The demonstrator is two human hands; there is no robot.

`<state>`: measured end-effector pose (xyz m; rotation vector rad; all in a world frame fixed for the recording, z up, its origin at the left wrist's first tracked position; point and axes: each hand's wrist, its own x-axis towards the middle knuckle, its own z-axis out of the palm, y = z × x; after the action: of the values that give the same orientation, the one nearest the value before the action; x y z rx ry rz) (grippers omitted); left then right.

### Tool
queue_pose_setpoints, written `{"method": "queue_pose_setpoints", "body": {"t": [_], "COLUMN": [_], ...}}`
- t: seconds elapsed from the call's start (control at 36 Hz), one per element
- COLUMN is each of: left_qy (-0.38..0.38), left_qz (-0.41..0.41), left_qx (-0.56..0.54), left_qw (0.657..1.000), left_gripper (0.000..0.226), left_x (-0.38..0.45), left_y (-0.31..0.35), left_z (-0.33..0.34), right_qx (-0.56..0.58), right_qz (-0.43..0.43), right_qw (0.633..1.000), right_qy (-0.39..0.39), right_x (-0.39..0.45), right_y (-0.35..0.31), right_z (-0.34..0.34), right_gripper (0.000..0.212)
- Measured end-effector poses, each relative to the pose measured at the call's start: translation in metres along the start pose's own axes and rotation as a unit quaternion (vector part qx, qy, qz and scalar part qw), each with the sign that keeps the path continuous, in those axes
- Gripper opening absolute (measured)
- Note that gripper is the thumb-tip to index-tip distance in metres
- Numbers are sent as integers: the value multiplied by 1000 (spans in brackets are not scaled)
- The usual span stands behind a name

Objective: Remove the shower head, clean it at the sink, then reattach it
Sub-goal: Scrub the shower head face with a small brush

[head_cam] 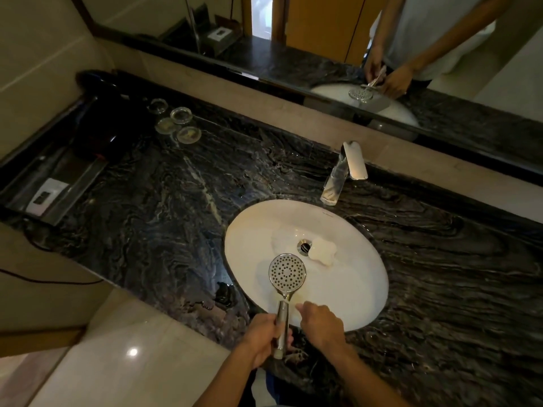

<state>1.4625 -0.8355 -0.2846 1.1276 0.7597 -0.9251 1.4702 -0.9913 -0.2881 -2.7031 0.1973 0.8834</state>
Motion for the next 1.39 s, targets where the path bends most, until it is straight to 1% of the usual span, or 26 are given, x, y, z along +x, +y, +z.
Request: {"method": "queue_pose_setpoints", "body": {"t": [0.14,0.28,0.33,0.39,0.44,0.5,0.58,0.69,0.78,0.89,0.94,1.03,1.08,1.22,1.31,1.39], "left_qy": [6,9,10,9,13,14,5,10,12,20,24,20,19,22,18,19], "left_qz": [6,3,0,0,3,8,9,8,10,7,7,6,6,10,18,23], "left_qx": [18,9,5,11,15,14,18,30,35,30,27,32,36,35,39,41], "left_qw": [1000,1000,1000,1000,1000,1000,1000,999,999,999,999,999,999,999,999,999], "left_gripper": [19,21,24,24,22,20,18,18,17,19,20,19,19,19,16,16], "left_x": [-1,2,2,1,1,0,-3,-5,-7,-5,-4,-5,-6,-10,-12,-12], "left_y": [-1,-4,-5,-6,-5,-4,-1,5,5,3,2,3,4,5,6,6], "left_z": [0,-5,-7,-6,-5,-3,-1,4,5,4,4,5,4,7,9,9], "right_qx": [-10,-26,-14,8,21,15,4,24,44,35,1,-80,-105,-115,-92,-88], "right_qz": [-2,-37,-57,-61,-46,-27,5,49,65,45,16,-37,-55,-47,-7,8], "right_qw": [1000,999,998,998,999,999,999,996,993,996,998,995,991,989,991,992], "right_qy": [11,-12,-25,-14,18,37,42,66,86,73,66,57,54,79,99,91], "right_x": [14,26,23,20,19,21,28,43,47,38,29,15,11,27,40,45], "right_y": [-7,-11,-10,-6,1,9,16,12,3,-5,-7,-7,-4,-10,-18,-24], "right_z": [-14,-29,-31,-34,-39,-45,-51,-61,-65,-52,-42,-28,-26,-53,-73,-81], "right_gripper": [33,34,38,46,49,48,44,35,35,33,33,33,34,31,32,33]}}
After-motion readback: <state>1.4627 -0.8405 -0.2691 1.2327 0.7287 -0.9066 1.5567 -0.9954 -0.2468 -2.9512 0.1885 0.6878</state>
